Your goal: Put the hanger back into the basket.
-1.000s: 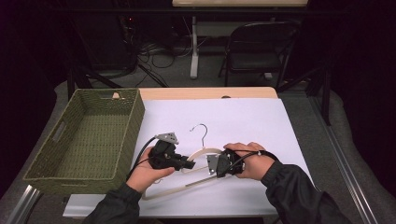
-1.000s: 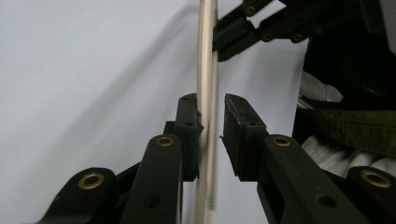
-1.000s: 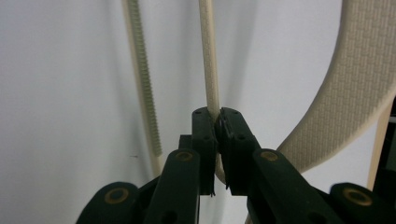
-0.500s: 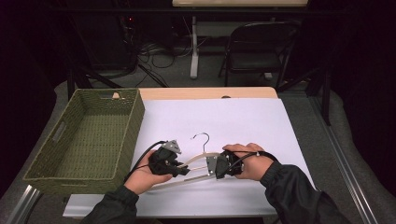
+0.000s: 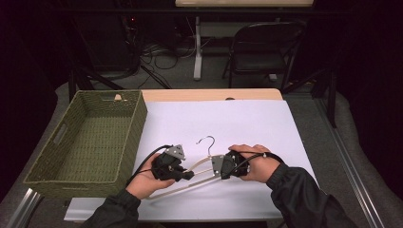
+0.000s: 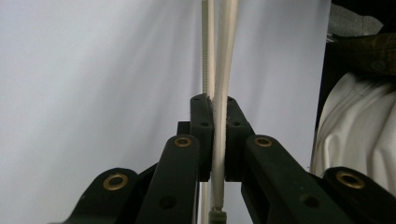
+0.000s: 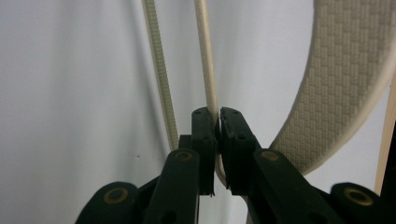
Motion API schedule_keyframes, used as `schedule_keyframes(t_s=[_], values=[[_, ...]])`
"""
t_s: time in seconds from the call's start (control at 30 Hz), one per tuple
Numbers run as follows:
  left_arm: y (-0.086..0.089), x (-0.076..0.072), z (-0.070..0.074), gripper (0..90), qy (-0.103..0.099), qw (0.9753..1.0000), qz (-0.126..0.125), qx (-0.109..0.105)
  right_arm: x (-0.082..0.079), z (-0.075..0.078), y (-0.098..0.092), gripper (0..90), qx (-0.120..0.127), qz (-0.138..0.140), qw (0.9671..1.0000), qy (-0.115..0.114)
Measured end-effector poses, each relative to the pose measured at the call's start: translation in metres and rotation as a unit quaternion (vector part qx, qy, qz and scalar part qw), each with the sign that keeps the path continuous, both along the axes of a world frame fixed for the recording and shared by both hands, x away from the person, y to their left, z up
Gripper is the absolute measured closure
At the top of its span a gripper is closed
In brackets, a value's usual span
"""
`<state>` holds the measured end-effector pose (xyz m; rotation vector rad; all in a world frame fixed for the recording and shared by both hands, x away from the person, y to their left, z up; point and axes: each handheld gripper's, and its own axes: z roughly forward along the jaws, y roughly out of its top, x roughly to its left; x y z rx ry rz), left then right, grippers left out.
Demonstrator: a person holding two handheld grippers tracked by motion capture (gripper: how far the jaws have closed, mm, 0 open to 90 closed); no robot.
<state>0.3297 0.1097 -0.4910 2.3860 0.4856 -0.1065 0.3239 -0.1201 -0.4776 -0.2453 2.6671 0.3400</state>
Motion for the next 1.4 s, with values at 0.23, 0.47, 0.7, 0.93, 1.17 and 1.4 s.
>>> schedule_keyframes(t_s=[0.23,0.47,0.7,0.93,1.17,1.4], values=[[0.012,-0.008,0.013,87.2,-0.003,0.9990,0.020,-0.040,0.001,0.016,-0.008,78.2,0.070,-0.023,0.9971,0.017],[0.022,-0.017,0.027,87.2,-0.010,0.9969,0.032,-0.072,-0.008,0.040,-0.021,65.0,0.156,-0.018,0.9874,0.017],[0.024,-0.019,0.038,87.2,-0.010,0.9965,0.035,-0.075,-0.011,0.045,-0.022,57.1,0.184,-0.018,0.9827,0.011],[0.023,-0.015,0.035,87.2,-0.006,0.9968,0.040,-0.069,-0.013,0.048,-0.018,49.5,0.208,-0.007,0.9780,0.010],[0.030,-0.017,0.041,87.2,-0.013,0.9965,0.055,-0.062,-0.015,0.056,-0.018,48.2,0.212,0.005,0.9772,0.000],[0.054,-0.020,0.067,87.2,-0.034,0.9921,0.100,-0.067,-0.018,0.059,-0.027,47.7,0.221,-0.005,0.9752,0.002]])
